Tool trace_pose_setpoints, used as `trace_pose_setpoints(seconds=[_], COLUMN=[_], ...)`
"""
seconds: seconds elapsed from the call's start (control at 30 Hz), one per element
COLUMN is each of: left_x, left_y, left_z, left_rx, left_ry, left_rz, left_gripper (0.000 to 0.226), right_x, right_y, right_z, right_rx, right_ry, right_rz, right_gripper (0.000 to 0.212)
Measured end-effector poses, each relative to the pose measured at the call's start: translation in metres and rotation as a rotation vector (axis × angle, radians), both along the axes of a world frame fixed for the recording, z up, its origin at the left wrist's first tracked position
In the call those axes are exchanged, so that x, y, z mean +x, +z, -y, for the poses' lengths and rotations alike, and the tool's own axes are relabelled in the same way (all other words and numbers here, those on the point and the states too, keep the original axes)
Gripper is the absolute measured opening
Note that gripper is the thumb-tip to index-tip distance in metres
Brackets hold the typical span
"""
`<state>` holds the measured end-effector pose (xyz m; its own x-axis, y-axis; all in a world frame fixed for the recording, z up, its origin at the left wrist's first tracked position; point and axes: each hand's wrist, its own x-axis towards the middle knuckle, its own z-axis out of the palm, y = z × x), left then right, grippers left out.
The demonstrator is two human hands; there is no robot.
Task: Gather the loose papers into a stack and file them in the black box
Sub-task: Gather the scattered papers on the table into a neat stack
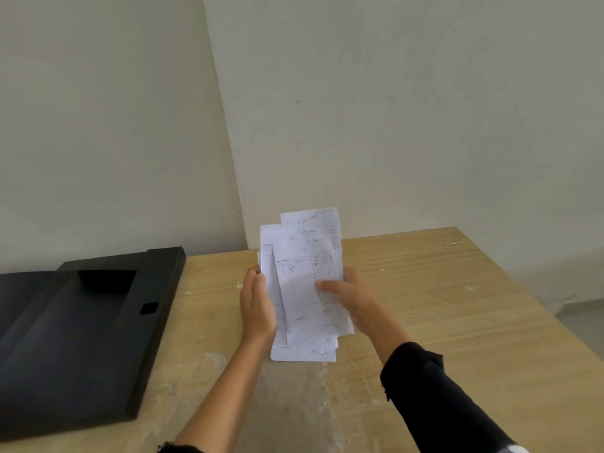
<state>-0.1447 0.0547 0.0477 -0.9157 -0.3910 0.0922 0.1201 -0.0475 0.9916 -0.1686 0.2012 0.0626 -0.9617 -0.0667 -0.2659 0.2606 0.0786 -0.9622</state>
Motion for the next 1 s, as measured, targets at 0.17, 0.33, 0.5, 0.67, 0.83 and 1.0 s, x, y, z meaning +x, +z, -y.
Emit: trace_pose_setpoints(seconds=[0.17, 0.33, 0.5, 0.67, 0.83, 1.0], left_x=[0.017, 0.026, 0.032, 0.043, 0.045, 0.040], left_y=[0.008, 0.021, 0.021, 0.011, 0.007, 0.002], left_z=[0.003, 0.006, 0.021, 0.020, 0.007, 0.003], left_rx=[-0.170, -0.292, -0.421, -0.405, -0.306, -0.269], left_ry=[-0.153, -0.211, -0.241, -0.283, -0.259, -0.283], left_rz=[-0.111, -0.149, -0.126, -0.081, -0.050, -0.024], left_gripper=[0.015, 0.038, 0.032, 0.046, 0.049, 0.042], right_x=[0.009, 0.022, 0.037, 0.058, 0.067, 0.069], right_y=[0.005, 0.019, 0.023, 0.005, -0.002, -0.002], right_z=[-0.005, -0.002, -0.005, -0.001, 0.004, 0.005], right_rx=[-0.076, -0.004, 0.285, 0.287, 0.183, 0.137], right_ry=[0.054, -0.069, -0.028, -0.003, -0.065, -0.067], right_rz=[-0.056, -0.303, -0.521, -0.478, -0.417, -0.387], right_gripper=[0.034, 0.029, 0.037, 0.044, 0.051, 0.057])
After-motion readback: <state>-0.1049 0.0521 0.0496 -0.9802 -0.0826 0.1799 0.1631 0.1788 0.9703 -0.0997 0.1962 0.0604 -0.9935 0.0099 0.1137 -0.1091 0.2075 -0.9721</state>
